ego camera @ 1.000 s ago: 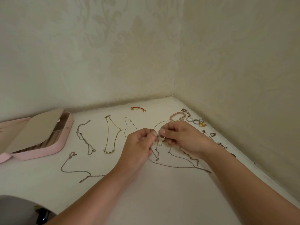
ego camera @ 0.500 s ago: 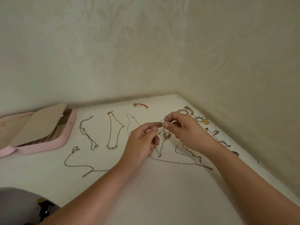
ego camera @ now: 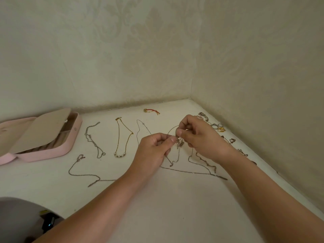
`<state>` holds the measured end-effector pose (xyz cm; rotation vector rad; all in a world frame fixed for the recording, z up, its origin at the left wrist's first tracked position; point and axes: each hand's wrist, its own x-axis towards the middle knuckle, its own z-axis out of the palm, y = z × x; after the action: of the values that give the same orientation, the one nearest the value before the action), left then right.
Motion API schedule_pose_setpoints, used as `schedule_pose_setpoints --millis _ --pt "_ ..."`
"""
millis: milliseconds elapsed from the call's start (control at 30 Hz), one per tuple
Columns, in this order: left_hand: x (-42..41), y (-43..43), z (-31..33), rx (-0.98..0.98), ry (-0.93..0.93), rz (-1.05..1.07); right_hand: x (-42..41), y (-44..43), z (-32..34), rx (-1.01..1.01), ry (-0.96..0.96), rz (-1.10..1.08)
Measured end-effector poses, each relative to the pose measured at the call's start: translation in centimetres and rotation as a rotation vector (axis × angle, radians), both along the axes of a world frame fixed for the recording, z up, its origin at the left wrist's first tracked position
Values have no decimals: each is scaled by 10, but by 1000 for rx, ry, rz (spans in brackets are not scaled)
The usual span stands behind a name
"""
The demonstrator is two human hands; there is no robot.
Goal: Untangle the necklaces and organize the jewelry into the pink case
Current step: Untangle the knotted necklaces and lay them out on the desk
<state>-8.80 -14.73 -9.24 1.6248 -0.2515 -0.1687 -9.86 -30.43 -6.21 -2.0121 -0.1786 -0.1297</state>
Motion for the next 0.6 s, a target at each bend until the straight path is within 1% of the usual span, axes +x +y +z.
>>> schedule_pose_setpoints --millis 67,133,233,400,467,600 --pt "0 0 -1 21 -17 16 -2 -2 5 71 0 36" --pt "0 -1 -2 4 3 15 -3 -7 8 108 11 54" --pt "-2 -3 -1 -51 42 -24 -4 -10 9 69 19 3" --pt "-6 -2 -1 61 -58 -103 0 -7 3 51 -6 -122" --pt "-6 -2 -1 71 -70 -123 0 -8 3 50 11 -115" --pt "-6 -3 2 36 -10 -115 -2 -11 9 58 21 -57"
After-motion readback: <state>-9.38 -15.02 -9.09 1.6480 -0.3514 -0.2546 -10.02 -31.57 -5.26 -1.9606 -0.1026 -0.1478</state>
